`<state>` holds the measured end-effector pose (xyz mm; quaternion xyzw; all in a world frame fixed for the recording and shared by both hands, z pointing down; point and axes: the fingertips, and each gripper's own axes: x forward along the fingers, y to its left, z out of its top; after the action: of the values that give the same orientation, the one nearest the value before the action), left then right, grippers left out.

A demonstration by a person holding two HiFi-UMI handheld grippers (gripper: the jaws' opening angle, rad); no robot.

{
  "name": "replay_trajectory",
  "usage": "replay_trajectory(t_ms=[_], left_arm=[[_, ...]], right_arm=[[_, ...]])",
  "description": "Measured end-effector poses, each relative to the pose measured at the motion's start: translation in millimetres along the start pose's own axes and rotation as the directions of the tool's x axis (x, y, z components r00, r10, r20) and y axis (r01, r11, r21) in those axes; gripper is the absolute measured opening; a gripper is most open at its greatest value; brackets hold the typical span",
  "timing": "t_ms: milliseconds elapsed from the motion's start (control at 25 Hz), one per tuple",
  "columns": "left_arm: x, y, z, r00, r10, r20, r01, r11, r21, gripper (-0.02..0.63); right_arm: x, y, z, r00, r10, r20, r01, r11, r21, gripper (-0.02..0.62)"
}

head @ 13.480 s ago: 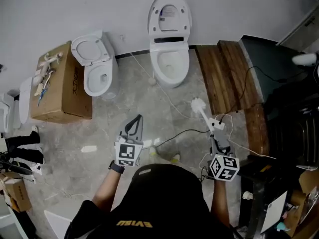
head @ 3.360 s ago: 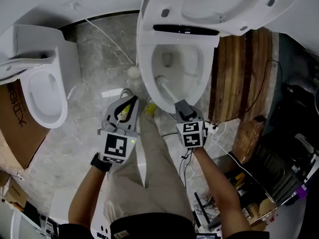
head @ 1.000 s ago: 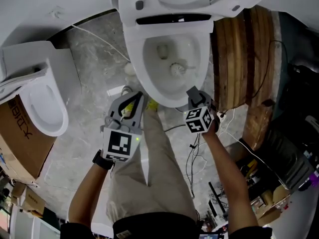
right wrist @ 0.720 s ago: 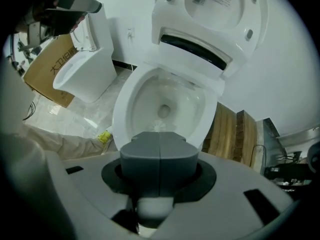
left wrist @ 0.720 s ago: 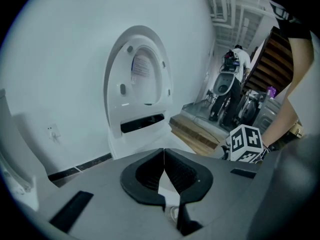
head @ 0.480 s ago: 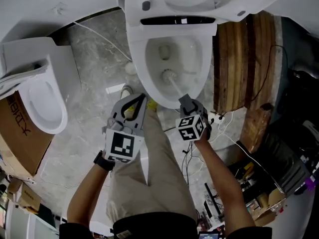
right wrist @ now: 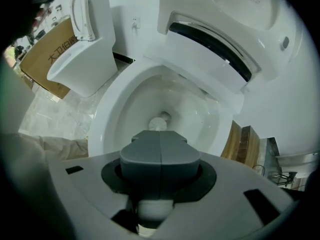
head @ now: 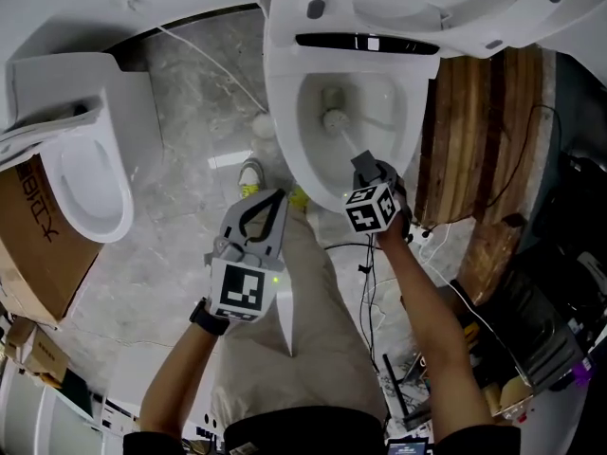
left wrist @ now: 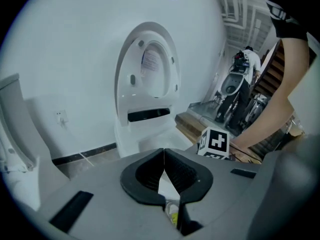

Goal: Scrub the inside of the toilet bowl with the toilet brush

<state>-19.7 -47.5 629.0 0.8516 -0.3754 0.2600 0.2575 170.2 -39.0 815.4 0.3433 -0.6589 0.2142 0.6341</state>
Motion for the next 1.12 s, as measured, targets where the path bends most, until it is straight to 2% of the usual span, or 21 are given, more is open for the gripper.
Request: replay_trajectory(t_ms=[320, 600, 880, 1120], left_arm=[[-8.4, 4.3, -26.6, 0.997, 0.063, -0.035, -0.066, 0.994, -0.091, 0.018], [-0.5, -10.0, -32.2, 0.997, 0.065, -0.036, -0.070, 0.987, -0.146, 0.018], [9.1, -10.8, -24.0, 0.997, 0.072, -0.002, -0.071, 0.985, -0.158, 0.018], [0.1, -11.6, -18.0, 0.998, 0.060, -0.014, -0.061, 0.989, -0.133, 0.018]], right_arm=[[51.8, -19.5, 27.5, 1.000, -0.013, -0.028, 0.011, 0.997, -0.079, 0.160], [86.5, -13.6, 36.8, 0.998, -0.061, -0.031, 0.055, 0.984, -0.167, 0.160], [105.7, -27.6, 50.2, 0.994, -0.106, -0.011, 0.100, 0.968, -0.228, 0.160], [97.9, -25.3, 48.2, 0.997, -0.072, -0.010, 0.069, 0.978, -0.195, 0.163]])
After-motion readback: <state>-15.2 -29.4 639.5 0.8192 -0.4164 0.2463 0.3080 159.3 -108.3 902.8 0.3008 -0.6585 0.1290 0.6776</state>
